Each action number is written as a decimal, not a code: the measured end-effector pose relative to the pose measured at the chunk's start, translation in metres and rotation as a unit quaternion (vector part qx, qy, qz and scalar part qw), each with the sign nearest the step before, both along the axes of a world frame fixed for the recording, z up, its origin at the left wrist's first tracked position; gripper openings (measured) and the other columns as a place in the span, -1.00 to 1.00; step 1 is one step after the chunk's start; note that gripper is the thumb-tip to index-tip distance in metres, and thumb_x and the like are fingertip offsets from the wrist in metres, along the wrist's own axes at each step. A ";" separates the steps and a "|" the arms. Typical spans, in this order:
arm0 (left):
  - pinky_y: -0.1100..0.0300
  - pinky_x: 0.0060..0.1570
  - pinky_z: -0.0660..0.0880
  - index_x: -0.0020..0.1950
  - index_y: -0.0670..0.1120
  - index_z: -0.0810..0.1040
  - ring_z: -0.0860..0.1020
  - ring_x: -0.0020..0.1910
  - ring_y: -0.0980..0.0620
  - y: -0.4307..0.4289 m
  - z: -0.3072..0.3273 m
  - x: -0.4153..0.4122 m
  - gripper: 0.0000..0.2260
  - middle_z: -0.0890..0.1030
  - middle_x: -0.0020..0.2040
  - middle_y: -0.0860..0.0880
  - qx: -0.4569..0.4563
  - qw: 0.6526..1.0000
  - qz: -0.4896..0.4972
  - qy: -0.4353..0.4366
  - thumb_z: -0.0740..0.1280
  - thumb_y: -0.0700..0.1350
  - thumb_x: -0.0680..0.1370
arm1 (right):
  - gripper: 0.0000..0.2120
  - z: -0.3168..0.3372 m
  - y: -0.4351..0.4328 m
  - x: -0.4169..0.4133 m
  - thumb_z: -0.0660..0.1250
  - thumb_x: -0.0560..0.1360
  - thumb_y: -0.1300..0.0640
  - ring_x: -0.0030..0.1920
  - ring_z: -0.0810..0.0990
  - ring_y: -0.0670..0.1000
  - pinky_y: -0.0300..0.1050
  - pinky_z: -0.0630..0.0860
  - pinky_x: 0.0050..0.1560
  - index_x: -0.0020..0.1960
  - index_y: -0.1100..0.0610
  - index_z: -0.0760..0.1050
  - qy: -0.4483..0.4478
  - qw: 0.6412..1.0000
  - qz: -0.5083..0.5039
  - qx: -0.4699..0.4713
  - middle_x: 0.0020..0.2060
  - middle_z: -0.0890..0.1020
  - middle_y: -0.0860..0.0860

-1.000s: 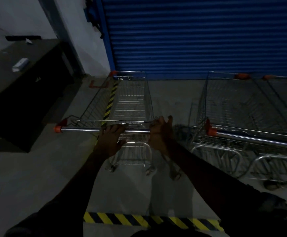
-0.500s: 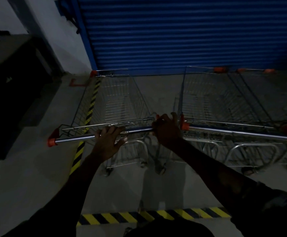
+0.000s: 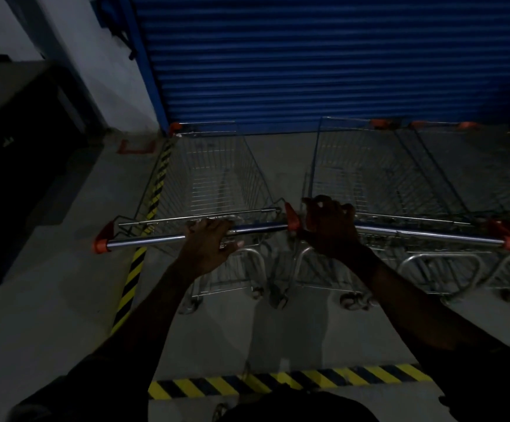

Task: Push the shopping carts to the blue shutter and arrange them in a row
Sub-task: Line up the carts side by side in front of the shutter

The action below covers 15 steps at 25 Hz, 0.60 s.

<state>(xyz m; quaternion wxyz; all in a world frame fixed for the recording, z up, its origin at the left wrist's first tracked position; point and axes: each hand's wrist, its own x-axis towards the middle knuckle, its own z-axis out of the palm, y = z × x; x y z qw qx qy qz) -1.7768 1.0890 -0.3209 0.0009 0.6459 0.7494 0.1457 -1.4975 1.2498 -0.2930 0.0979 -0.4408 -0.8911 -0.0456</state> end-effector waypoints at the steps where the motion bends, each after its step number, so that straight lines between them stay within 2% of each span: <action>1: -0.17 0.28 0.31 0.37 0.15 0.47 0.50 0.26 -0.06 0.008 0.002 0.009 -0.37 0.58 0.28 0.12 -0.009 1.000 -0.024 0.001 -0.02 0.50 0.54 | -0.11 -0.001 0.004 0.007 0.20 0.32 -0.55 0.11 0.60 0.17 0.17 0.36 0.15 0.46 -0.02 0.40 -0.033 0.999 -0.017 -0.031 0.22 0.59 0.08; 3: -0.14 0.28 0.32 0.45 0.12 0.44 0.52 0.29 -0.11 0.028 0.009 0.036 -0.33 0.57 0.34 0.04 -0.015 0.997 -0.073 0.012 -0.02 0.48 0.54 | -0.03 -0.008 0.008 0.017 0.19 0.30 -0.57 0.19 0.57 0.21 0.18 0.37 0.21 0.54 -0.02 0.32 -0.071 0.993 -0.026 -0.088 0.29 0.58 0.07; 5: -0.01 0.26 0.34 0.46 0.09 0.46 0.53 0.31 -0.12 0.046 0.023 0.069 -0.42 0.57 0.36 -0.01 -0.014 0.991 -0.132 0.013 0.15 0.37 0.56 | -0.11 -0.013 0.006 0.019 0.39 0.34 -0.44 0.31 0.48 0.25 0.20 0.28 0.32 0.52 0.03 0.37 -0.044 0.991 -0.024 -0.123 0.38 0.52 0.10; 7: 0.10 0.18 0.40 0.30 0.05 0.61 0.57 0.22 -0.09 0.063 0.028 0.093 -0.66 0.65 0.23 0.01 -0.008 0.989 -0.142 -0.035 0.32 0.14 0.58 | -0.25 -0.015 0.005 0.018 0.53 0.37 -0.27 0.33 0.46 0.28 0.23 0.24 0.36 0.43 0.08 0.48 0.007 0.991 -0.033 -0.126 0.35 0.54 0.14; 8: 0.07 0.15 0.45 0.21 0.05 0.65 0.59 0.14 -0.07 0.071 0.024 0.097 -0.74 0.67 0.13 0.02 0.002 0.988 -0.136 -0.076 0.35 0.08 0.57 | -0.28 -0.014 0.006 0.016 0.55 0.37 -0.22 0.34 0.46 0.28 0.24 0.24 0.37 0.42 0.07 0.50 0.019 0.991 -0.035 -0.126 0.35 0.54 0.14; 9: 0.05 0.09 0.52 0.19 0.06 0.63 0.61 0.07 -0.03 0.078 0.021 0.099 -0.74 0.67 0.07 0.04 0.014 0.989 -0.117 -0.091 0.38 0.10 0.55 | -0.29 -0.015 0.007 0.014 0.55 0.37 -0.20 0.35 0.45 0.27 0.22 0.23 0.38 0.44 0.05 0.48 0.025 0.991 -0.032 -0.129 0.37 0.53 0.12; 11: 0.06 0.00 0.58 0.23 0.12 0.53 0.64 0.01 0.02 0.089 0.008 0.094 -0.65 0.67 0.05 0.09 0.008 0.995 -0.101 -0.024 0.40 0.22 0.51 | -0.28 -0.017 0.008 0.014 0.52 0.39 -0.18 0.37 0.42 0.22 0.14 0.18 0.37 0.48 0.00 0.42 0.013 0.990 -0.034 -0.137 0.40 0.50 0.07; 13: 0.11 -0.02 0.60 0.29 0.20 0.43 0.66 0.01 0.02 0.099 0.005 0.090 -0.55 0.68 0.06 0.12 -0.002 0.994 -0.104 -0.026 0.33 0.37 0.49 | -0.30 -0.021 0.009 0.014 0.49 0.39 -0.17 0.34 0.44 0.19 0.11 0.19 0.36 0.47 -0.04 0.41 -0.001 0.991 -0.045 -0.130 0.36 0.52 0.04; 15: 0.16 -0.01 0.58 0.38 0.24 0.35 0.67 0.05 0.01 0.108 0.005 0.092 -0.48 0.68 0.13 0.12 0.003 0.990 -0.139 -0.013 0.28 0.40 0.49 | -0.32 -0.022 0.011 0.011 0.47 0.36 -0.16 0.30 0.46 0.19 0.11 0.25 0.34 0.44 -0.03 0.43 -0.006 0.991 -0.051 -0.127 0.31 0.55 0.04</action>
